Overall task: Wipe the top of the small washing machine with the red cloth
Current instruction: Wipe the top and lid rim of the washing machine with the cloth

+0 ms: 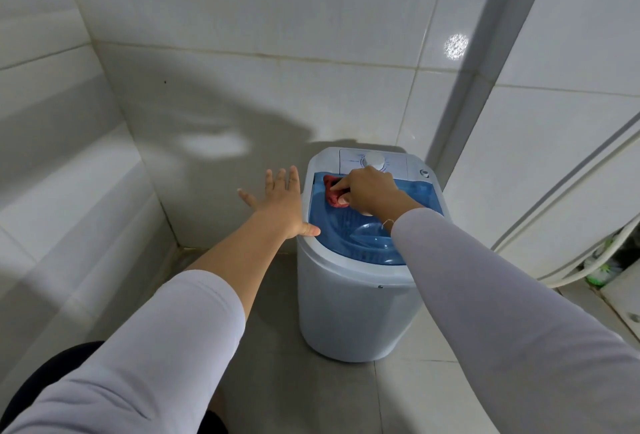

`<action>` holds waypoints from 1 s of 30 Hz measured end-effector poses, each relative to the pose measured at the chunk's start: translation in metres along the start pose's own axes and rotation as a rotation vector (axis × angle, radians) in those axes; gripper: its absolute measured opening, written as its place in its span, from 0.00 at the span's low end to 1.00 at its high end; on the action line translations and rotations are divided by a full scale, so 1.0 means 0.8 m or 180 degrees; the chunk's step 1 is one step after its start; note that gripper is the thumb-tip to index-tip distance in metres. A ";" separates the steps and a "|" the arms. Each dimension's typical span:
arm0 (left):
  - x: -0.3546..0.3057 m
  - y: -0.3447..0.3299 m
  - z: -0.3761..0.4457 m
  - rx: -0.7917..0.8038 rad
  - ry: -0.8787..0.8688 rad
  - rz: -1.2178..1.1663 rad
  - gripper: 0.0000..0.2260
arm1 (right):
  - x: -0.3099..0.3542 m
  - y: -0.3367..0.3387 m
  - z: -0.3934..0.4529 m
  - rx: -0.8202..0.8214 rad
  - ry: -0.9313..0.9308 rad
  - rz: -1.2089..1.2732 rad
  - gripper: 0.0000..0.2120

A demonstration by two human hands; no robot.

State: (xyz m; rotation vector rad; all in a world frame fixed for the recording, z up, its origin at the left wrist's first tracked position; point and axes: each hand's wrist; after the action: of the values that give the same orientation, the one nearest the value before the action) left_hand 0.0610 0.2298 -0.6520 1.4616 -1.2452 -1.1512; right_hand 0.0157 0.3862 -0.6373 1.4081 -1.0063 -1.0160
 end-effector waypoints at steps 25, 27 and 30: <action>-0.012 0.002 -0.005 -0.0028 0.0134 0.0339 0.54 | -0.131 -0.012 -0.064 -0.0045 -0.0843 0.0448 0.17; -0.013 0.002 -0.007 -0.0031 0.0156 0.0356 0.54 | -0.138 -0.014 -0.069 -0.0051 -0.0904 0.0468 0.16; -0.014 0.002 -0.007 -0.0061 0.0162 0.0375 0.54 | -0.144 -0.015 -0.077 -0.0065 -0.0967 0.0536 0.15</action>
State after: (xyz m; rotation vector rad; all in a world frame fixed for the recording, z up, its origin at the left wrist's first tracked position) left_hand 0.0658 0.2413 -0.6483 1.3763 -1.2645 -1.0387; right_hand 0.0434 0.5143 -0.6400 1.1508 -1.3090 -1.1312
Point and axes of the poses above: each hand's wrist, its own z-axis towards the middle knuckle, its own y-axis out of the back of the hand, x = y × z
